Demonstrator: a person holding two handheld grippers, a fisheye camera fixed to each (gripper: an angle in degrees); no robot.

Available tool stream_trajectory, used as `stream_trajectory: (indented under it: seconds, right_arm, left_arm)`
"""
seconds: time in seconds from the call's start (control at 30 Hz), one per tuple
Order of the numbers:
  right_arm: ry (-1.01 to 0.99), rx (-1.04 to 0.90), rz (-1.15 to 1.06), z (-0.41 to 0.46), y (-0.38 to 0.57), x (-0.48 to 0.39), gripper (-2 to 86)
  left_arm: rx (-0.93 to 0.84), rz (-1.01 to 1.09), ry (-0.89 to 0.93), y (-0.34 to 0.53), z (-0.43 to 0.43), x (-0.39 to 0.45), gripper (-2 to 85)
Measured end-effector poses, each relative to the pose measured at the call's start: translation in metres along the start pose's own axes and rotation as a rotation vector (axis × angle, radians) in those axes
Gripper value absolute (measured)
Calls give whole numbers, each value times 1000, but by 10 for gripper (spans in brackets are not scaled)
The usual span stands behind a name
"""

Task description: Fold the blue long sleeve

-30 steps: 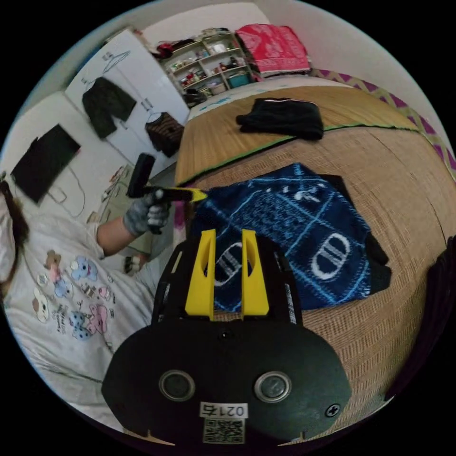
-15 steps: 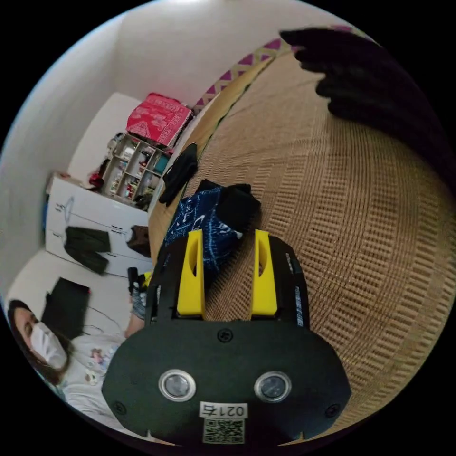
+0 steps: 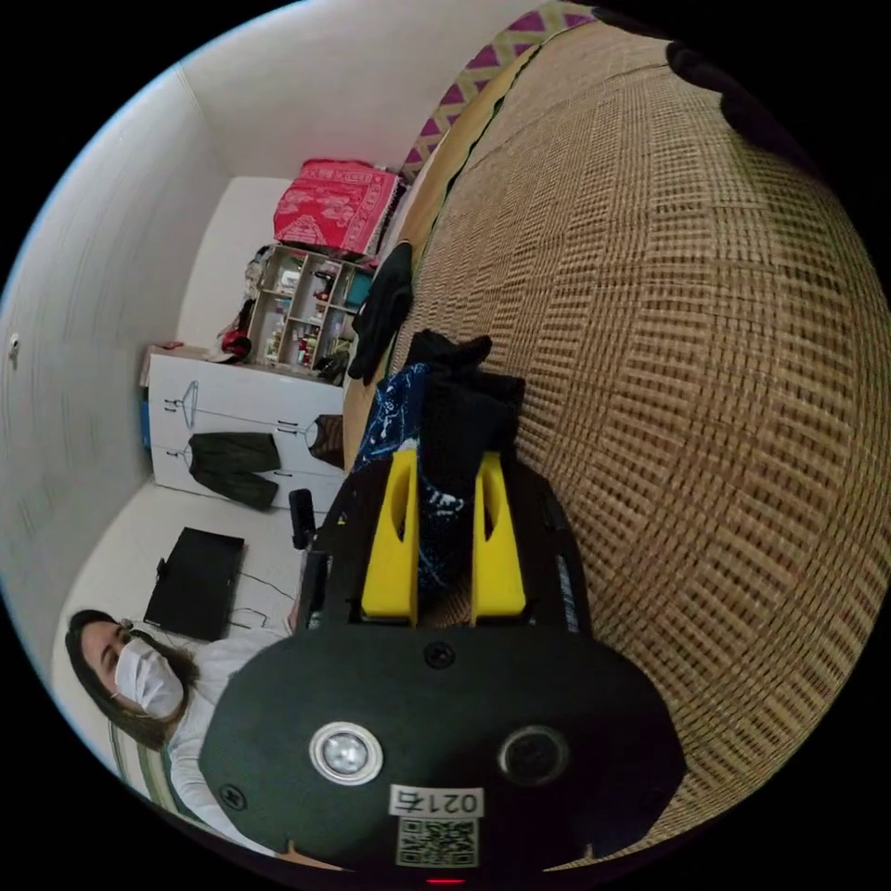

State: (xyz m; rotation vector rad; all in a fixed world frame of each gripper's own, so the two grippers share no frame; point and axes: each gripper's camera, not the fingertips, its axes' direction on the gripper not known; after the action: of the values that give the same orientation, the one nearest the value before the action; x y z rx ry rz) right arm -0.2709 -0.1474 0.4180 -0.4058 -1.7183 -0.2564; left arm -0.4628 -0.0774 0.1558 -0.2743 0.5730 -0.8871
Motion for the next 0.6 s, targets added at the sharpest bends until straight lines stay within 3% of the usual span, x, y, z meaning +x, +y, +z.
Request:
stream_trajectory:
  seconds: [0.13,0.3,0.47,0.6]
  right_arm:
    - [4,-29,-115,-10,-4,-39,61]
    - [43,-23,-276,5,-46,-134,57]
    - [41,23,-416,57,-119,-216,59]
    - [102,82,-390,128,-198,-249,72]
  left_arm:
    - [27,70,87,-10,-18,13,12]
    - [86,201,67,-56,-74,42,5]
    - [167,293,-85,-156,-159,67,18]
    - [251,277,-252,-236,-202,67,40]
